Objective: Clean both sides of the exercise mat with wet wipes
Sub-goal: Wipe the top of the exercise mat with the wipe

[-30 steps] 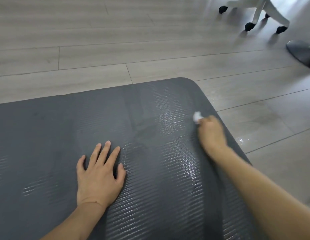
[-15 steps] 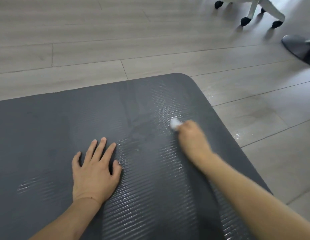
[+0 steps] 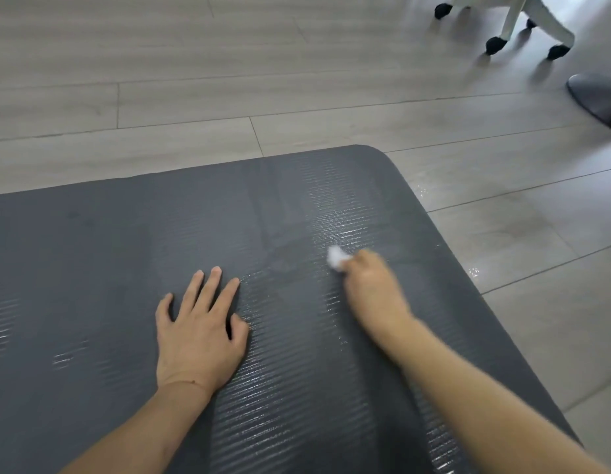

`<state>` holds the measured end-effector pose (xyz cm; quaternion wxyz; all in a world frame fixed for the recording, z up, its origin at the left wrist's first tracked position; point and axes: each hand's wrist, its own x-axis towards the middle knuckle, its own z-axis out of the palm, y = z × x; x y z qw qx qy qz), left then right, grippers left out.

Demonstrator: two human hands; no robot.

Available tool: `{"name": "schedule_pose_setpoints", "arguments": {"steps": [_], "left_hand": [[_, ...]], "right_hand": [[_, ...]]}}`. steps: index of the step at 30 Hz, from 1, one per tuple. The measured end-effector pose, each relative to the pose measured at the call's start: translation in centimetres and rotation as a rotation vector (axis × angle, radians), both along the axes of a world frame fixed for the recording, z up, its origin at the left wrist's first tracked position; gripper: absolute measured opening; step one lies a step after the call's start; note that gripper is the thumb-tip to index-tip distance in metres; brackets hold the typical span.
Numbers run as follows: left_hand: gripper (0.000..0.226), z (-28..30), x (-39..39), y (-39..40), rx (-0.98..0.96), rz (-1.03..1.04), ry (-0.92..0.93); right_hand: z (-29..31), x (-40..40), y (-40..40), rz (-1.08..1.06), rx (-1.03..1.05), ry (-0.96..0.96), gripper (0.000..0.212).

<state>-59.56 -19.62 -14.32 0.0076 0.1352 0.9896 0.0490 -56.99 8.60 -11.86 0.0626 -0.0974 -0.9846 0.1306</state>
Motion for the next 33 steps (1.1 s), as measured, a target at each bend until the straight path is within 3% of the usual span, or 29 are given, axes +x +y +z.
{"name": "schedule_pose_setpoints", "arguments": {"steps": [3,5,7,9,11,12,14,17,19,21,24,26,27,30,33], "left_hand": [[0.065,0.0,0.0,0.2,0.003,0.008,-0.001],[0.065,0.0,0.0,0.2,0.015,0.010,0.001],[0.065,0.0,0.0,0.1,0.027,0.010,0.002],[0.064,0.0,0.0,0.1,0.027,0.005,0.012],[0.064,0.0,0.0,0.1,0.025,0.001,0.013],[0.064,-0.1,0.0,0.0,0.025,0.002,0.012],[0.064,-0.1,-0.1,0.1,0.021,0.005,0.011],[0.064,-0.2,-0.1,0.2,0.024,0.013,0.008],[0.064,-0.1,-0.1,0.2,0.020,0.008,0.001],[0.064,-0.1,-0.1,0.1,0.021,0.005,-0.003],[0.064,-0.1,0.0,0.0,0.021,-0.002,0.001],[0.065,-0.1,0.0,-0.1,0.027,-0.004,0.007],[0.065,-0.1,0.1,-0.1,0.020,-0.004,0.007],[0.064,-0.2,0.1,0.1,0.021,-0.003,0.018],[0.063,-0.2,0.0,0.1,0.033,0.001,0.028]], "right_hand": [[1.3,0.5,9.3,-0.450,0.082,0.004,0.025],[1.9,-0.1,7.3,-0.546,0.065,0.079,0.022],[1.6,-0.8,0.1,-0.446,-0.077,0.085,0.012],[1.1,-0.5,-7.2,-0.166,-0.225,0.128,0.007],[0.1,0.2,-9.4,0.158,-0.106,0.094,0.015],[0.0,-0.1,-7.3,0.198,-0.085,0.098,0.019],[0.5,-0.3,-0.6,0.045,-0.024,0.036,0.023],[1.5,0.8,8.9,-0.443,0.060,0.024,0.025],[1.8,1.0,8.3,-0.569,0.065,0.061,0.020],[1.5,0.2,2.5,-0.480,-0.007,0.054,0.016],[0.8,1.2,-8.0,-0.015,-0.128,-0.011,0.012],[-0.3,2.0,-8.2,0.230,-0.080,0.061,0.018],[-0.6,1.6,-5.1,0.228,-0.051,0.086,0.020],[0.6,0.9,6.5,-0.205,0.073,0.076,0.036],[1.6,1.6,11.8,-0.536,0.055,0.040,0.028]]}}
